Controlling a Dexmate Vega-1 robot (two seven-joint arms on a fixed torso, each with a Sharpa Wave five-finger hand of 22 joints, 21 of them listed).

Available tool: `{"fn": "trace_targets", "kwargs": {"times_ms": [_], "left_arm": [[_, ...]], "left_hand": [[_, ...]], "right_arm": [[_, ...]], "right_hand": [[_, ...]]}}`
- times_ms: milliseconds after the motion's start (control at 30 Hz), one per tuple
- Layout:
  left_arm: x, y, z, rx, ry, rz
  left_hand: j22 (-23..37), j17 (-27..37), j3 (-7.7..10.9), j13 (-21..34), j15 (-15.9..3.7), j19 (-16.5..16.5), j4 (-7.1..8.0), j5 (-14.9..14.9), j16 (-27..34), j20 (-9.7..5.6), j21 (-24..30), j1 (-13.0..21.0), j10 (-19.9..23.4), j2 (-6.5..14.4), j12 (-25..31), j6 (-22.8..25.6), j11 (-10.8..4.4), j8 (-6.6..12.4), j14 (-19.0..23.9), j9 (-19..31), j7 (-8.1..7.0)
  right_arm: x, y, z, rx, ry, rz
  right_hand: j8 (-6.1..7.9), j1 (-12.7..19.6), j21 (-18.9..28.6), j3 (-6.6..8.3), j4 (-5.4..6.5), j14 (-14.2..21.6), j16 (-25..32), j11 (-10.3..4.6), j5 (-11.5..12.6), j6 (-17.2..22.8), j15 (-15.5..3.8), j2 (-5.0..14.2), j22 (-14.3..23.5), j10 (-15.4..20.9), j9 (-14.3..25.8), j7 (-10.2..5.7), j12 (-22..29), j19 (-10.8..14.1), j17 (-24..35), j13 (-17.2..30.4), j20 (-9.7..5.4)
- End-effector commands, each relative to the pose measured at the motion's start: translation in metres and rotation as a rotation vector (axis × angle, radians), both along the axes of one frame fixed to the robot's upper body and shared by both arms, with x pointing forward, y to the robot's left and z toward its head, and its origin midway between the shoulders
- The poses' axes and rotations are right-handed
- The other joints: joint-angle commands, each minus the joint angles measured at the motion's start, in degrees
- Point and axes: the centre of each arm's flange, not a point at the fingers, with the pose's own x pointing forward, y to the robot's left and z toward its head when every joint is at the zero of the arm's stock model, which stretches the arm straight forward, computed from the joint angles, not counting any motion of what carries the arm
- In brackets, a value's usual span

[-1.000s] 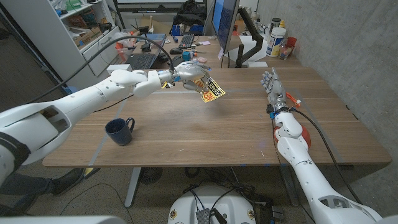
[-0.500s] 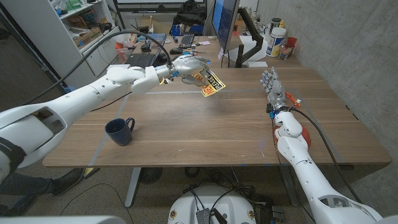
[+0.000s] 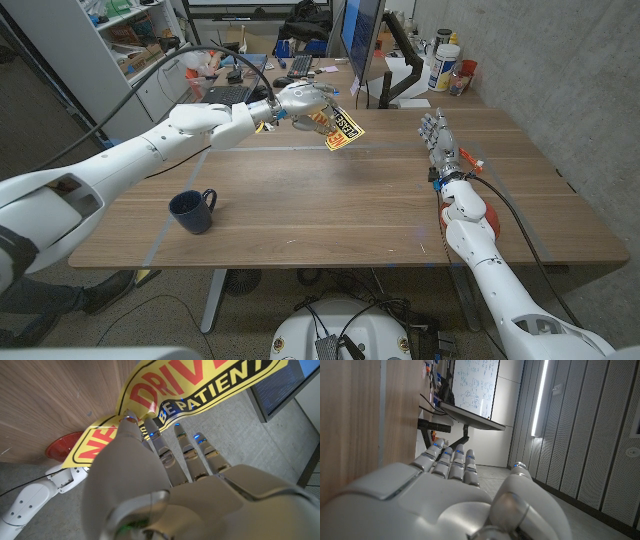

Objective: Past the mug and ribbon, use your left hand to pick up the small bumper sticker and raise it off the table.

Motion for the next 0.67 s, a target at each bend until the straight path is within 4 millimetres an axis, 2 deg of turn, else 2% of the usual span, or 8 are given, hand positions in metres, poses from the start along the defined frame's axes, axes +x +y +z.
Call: {"fn": "trace_targets", "kwargs": {"times_ms": [33, 667], "left_arm": [[-0.0013, -0.0030, 0.0026, -0.013, -0.007, -0.013], [0.0047, -0.0025, 0.0037, -0.019, -0.007, -0.020]], "left_hand": [[0.05, 0.22, -0.39, 0.17, -8.70, 0.52, -0.16, -0.17, -0.13, -0.08, -0.15, 0.57, 0.30, 0.36, -0.22, 1.49, -0.12, 0.58, 0.65, 0.34, -1.04], [0.06, 0.24, -0.54, 0.18, -8.68, 0.53, -0.11, -0.28, -0.21, -0.05, -0.19, 0.74, 0.14, 0.42, -0.34, 1.37, -0.13, 0.74, 0.56, 0.44, -1.05]], "right_arm": [[-0.0032, -0.0004, -0.0004, -0.003, -0.004, -0.009], [-0.0019, 0.0004, 0.0019, -0.002, -0.005, -0.014]], "right_hand": [[0.31, -0.28, 0.31, -0.32, -0.03, 0.55, 0.23, -0.13, 0.39, 0.39, -0.06, 0.01, 0.23, 0.62, 0.27, -0.28, 0.01, 0.18, 0.15, 0.09, 0.23], [0.33, -0.28, 0.32, -0.36, -0.07, 0.56, 0.22, -0.19, 0.40, 0.46, -0.04, 0.04, 0.23, 0.57, 0.27, -0.21, -0.02, 0.18, 0.15, 0.09, 0.19]]}}
